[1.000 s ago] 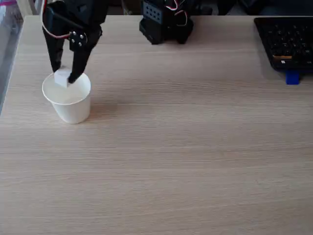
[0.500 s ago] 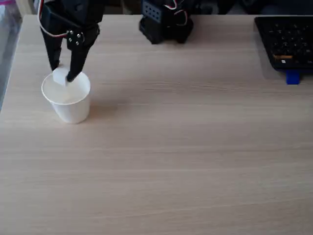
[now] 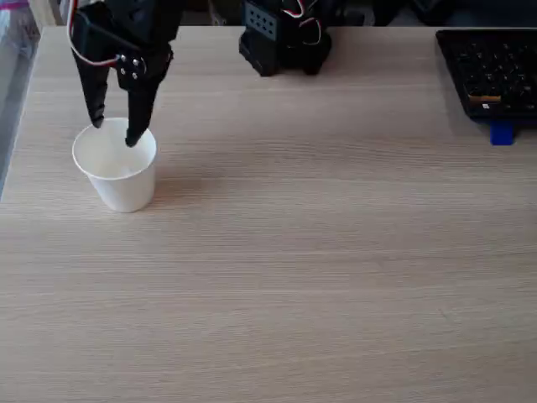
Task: Grasp a block and put it in the bin.
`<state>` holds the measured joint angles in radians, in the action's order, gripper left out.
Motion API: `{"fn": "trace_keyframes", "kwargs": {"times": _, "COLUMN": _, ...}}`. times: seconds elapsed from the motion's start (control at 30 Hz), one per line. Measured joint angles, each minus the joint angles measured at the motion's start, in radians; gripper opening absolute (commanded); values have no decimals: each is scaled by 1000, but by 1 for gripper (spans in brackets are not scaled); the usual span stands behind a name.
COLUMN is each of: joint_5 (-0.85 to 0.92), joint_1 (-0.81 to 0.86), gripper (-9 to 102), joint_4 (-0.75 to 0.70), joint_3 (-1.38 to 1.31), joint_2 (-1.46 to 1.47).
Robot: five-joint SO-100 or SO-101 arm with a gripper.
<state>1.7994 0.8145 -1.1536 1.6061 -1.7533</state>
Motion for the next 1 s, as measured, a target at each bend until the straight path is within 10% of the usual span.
{"fn": "trace_keyframes", "kwargs": {"times": 1.0, "joint_5": -9, "joint_1": -279, "gripper": 0, "joint_4": 98, "joint_3": 425, "joint_2": -445}}
